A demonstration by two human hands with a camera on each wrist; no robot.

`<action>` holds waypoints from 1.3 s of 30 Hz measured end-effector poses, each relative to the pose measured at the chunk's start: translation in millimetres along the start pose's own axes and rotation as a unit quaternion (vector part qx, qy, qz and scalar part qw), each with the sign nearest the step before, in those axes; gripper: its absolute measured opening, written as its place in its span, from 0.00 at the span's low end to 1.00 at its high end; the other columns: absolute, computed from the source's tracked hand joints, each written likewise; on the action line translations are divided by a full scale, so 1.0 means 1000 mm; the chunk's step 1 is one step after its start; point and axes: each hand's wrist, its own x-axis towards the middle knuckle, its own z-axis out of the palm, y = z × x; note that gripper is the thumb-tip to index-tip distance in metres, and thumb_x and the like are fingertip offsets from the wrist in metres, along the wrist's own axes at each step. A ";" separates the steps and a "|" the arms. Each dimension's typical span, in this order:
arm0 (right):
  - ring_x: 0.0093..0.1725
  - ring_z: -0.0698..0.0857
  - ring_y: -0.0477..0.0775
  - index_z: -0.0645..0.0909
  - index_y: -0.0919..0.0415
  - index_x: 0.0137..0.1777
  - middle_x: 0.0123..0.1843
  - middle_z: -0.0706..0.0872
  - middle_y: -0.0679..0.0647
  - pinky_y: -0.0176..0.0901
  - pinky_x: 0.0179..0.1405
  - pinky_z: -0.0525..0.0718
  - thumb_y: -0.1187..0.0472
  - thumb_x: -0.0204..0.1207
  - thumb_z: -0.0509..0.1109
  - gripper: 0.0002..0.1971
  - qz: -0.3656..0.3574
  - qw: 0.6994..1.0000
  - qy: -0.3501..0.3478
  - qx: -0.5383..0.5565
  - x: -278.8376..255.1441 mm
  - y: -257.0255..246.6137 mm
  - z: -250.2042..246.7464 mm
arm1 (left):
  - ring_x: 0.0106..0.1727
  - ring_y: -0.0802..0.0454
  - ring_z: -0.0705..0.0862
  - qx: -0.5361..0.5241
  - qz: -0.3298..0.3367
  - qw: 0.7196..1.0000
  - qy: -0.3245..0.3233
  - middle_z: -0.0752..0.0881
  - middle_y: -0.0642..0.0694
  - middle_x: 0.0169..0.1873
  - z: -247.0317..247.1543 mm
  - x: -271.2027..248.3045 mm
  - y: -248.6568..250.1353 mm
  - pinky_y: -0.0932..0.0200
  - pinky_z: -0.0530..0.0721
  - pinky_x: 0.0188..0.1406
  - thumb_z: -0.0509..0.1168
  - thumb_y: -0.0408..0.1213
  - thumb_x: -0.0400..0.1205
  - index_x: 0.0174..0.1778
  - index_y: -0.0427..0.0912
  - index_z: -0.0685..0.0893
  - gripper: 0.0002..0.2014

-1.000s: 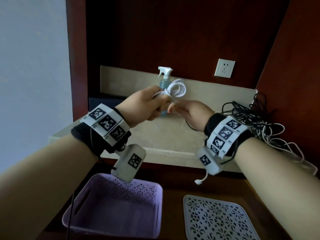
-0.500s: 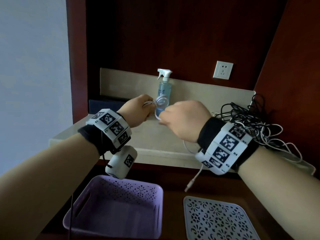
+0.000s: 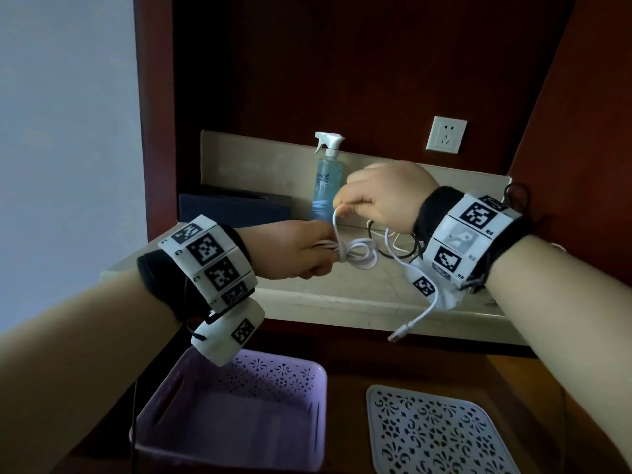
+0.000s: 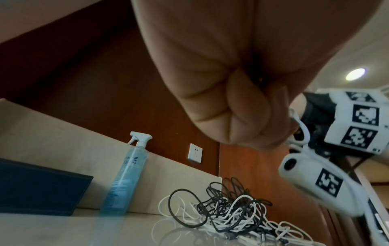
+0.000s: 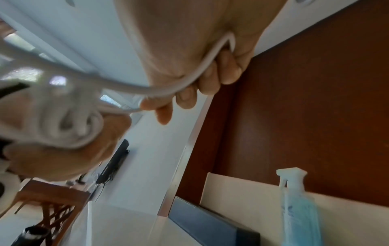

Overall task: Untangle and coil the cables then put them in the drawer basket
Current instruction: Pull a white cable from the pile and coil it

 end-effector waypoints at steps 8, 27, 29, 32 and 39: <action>0.45 0.79 0.48 0.78 0.36 0.39 0.40 0.80 0.41 0.48 0.49 0.79 0.48 0.76 0.63 0.06 0.119 0.976 -0.053 0.177 -0.007 -0.003 0.033 | 0.22 0.64 0.72 -0.139 -0.009 0.990 0.034 0.78 0.50 0.32 0.002 -0.003 0.007 0.70 0.73 0.23 0.57 0.37 0.86 0.42 0.45 0.71 0.07; 0.51 0.82 0.61 0.71 0.54 0.58 0.47 0.77 0.56 0.44 0.42 0.74 0.58 0.82 0.52 0.09 0.102 0.991 -0.086 0.025 -0.011 -0.042 0.066 | 0.27 0.57 0.73 -0.138 -0.092 0.949 0.266 0.79 0.48 0.33 0.009 0.033 -0.026 0.73 0.70 0.17 0.60 0.38 0.85 0.39 0.45 0.64 0.12; 0.51 0.82 0.62 0.72 0.58 0.62 0.51 0.78 0.58 0.46 0.38 0.69 0.63 0.83 0.51 0.13 0.073 0.993 -0.083 -0.048 -0.013 -0.044 0.056 | 0.27 0.57 0.73 -0.088 -0.085 0.956 0.265 0.78 0.50 0.31 0.013 0.034 -0.031 0.74 0.70 0.18 0.60 0.36 0.85 0.42 0.41 0.66 0.09; 0.54 0.81 0.62 0.75 0.56 0.63 0.55 0.79 0.55 0.46 0.38 0.68 0.60 0.85 0.50 0.14 0.049 0.992 -0.069 -0.091 -0.016 -0.045 0.037 | 0.27 0.57 0.74 -0.060 -0.066 0.967 0.237 0.82 0.51 0.31 0.015 0.033 -0.036 0.74 0.70 0.20 0.63 0.37 0.84 0.40 0.45 0.68 0.10; 0.52 0.78 0.54 0.80 0.51 0.51 0.47 0.77 0.47 0.45 0.45 0.74 0.48 0.80 0.60 0.10 0.068 0.994 -0.087 -0.004 -0.010 -0.030 0.007 | 0.31 0.58 0.79 -0.016 -0.040 0.993 0.106 0.87 0.54 0.36 0.015 0.026 -0.028 0.72 0.77 0.26 0.66 0.37 0.81 0.49 0.44 0.77 0.04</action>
